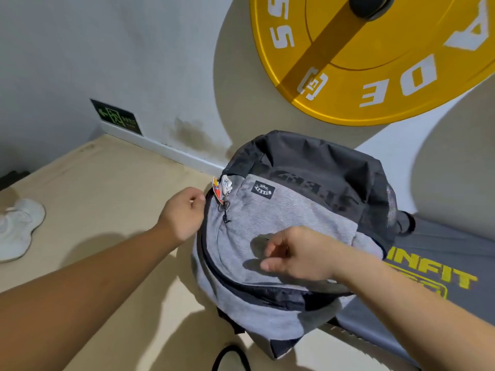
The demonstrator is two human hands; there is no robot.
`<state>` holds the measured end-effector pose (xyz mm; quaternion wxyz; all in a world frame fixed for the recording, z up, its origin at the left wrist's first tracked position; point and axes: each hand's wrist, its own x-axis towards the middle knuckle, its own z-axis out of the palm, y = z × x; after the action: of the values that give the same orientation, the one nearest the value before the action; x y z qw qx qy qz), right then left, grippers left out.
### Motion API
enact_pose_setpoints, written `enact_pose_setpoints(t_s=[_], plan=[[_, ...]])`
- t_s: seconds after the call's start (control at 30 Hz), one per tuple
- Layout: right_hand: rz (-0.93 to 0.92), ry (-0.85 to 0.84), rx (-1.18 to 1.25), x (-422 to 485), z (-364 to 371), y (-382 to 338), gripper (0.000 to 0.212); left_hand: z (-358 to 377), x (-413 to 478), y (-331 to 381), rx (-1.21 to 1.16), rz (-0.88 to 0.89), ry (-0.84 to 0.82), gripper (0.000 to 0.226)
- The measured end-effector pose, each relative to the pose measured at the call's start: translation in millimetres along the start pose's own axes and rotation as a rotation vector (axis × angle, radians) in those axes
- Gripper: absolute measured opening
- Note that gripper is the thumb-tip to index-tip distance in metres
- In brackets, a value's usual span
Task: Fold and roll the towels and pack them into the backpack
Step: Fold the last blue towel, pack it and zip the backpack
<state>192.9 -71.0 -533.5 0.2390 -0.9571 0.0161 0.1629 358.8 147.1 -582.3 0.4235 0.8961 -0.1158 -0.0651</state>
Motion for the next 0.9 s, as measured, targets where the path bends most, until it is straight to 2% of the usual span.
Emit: enact_pose_setpoints(t_s=[0.07,0.13,0.23,0.33,0.4,0.47,0.57,0.63,0.77,0.9], plan=[[-0.016,0.027,-0.094,6,12,7,0.043,0,25,-9,-0.043,-0.055,-0.016,0.029],[-0.076,0.148,-0.018,11,18,10,0.050,0,47,-15,-0.083,-0.087,-0.101,0.039],[-0.169,0.264,0.049,17,23,2,0.066,2,72,-17,-0.064,-0.005,-0.224,0.045],[-0.248,0.248,-0.085,43,19,-14,0.073,10,87,-11,-0.086,0.113,-0.344,0.045],[-0.316,0.230,-0.224,75,13,-27,0.069,18,97,-20,-0.149,0.159,-0.433,0.046],[-0.359,0.207,-0.333,108,8,-40,0.063,19,103,-31,-0.205,0.190,-0.476,0.035],[-0.306,0.151,-0.469,146,8,-43,0.062,20,105,-40,-0.148,0.211,-0.432,0.024],[-0.236,0.200,-0.523,158,10,-30,0.060,27,108,-50,-0.143,0.192,-0.400,0.019],[-0.181,0.312,-0.511,161,16,-5,0.062,37,114,-62,-0.053,0.130,-0.339,0.019],[-0.168,0.281,-0.408,161,18,5,0.065,38,125,-52,-0.154,0.136,-0.286,0.015]])
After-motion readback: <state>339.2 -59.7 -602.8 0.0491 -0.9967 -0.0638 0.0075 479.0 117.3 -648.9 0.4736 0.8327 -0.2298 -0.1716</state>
